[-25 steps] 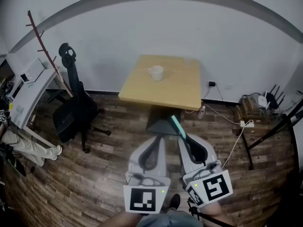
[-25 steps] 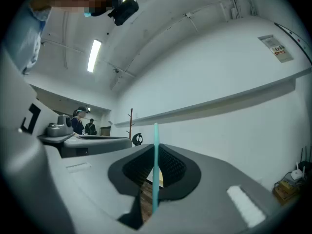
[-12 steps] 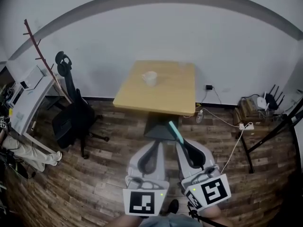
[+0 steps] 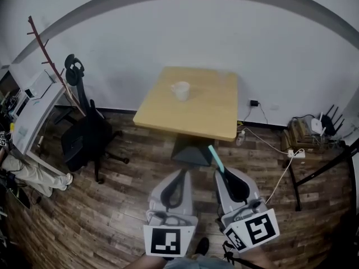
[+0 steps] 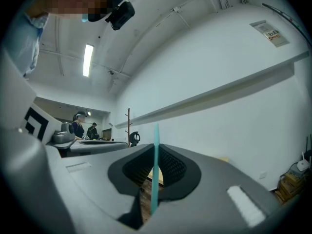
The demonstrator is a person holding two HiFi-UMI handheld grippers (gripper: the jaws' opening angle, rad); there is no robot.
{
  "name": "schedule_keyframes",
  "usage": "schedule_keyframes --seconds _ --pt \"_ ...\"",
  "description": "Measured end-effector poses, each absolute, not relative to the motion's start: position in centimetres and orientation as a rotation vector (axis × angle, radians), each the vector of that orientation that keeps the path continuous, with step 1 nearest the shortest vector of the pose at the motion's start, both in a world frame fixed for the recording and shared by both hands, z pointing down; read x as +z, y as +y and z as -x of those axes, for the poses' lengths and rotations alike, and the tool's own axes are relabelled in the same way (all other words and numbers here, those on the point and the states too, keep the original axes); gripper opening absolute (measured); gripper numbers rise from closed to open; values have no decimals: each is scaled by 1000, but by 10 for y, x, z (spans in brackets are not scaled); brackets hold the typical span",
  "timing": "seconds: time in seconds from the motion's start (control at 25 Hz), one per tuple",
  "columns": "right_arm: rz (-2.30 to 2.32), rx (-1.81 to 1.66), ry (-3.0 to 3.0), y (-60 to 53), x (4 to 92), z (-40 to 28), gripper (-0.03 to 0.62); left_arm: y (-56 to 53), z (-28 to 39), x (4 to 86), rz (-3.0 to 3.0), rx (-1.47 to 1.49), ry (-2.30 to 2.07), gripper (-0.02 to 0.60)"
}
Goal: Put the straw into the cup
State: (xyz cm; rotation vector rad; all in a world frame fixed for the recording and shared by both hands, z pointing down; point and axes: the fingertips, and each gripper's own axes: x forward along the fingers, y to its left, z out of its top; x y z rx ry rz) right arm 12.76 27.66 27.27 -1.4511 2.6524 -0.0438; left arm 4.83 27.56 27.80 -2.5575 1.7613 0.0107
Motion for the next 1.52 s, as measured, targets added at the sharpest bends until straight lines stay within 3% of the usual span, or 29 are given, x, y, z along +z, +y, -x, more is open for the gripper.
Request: schedule_keyframes --seconds 0.84,1.52 --pt "1465 40 2649 79 245 -56 32 72 20 256 2554 97 1696 18" --pt "1495 -39 2638 -11 269 -80 32 -18 -5 297 2628 -8 1705 18"
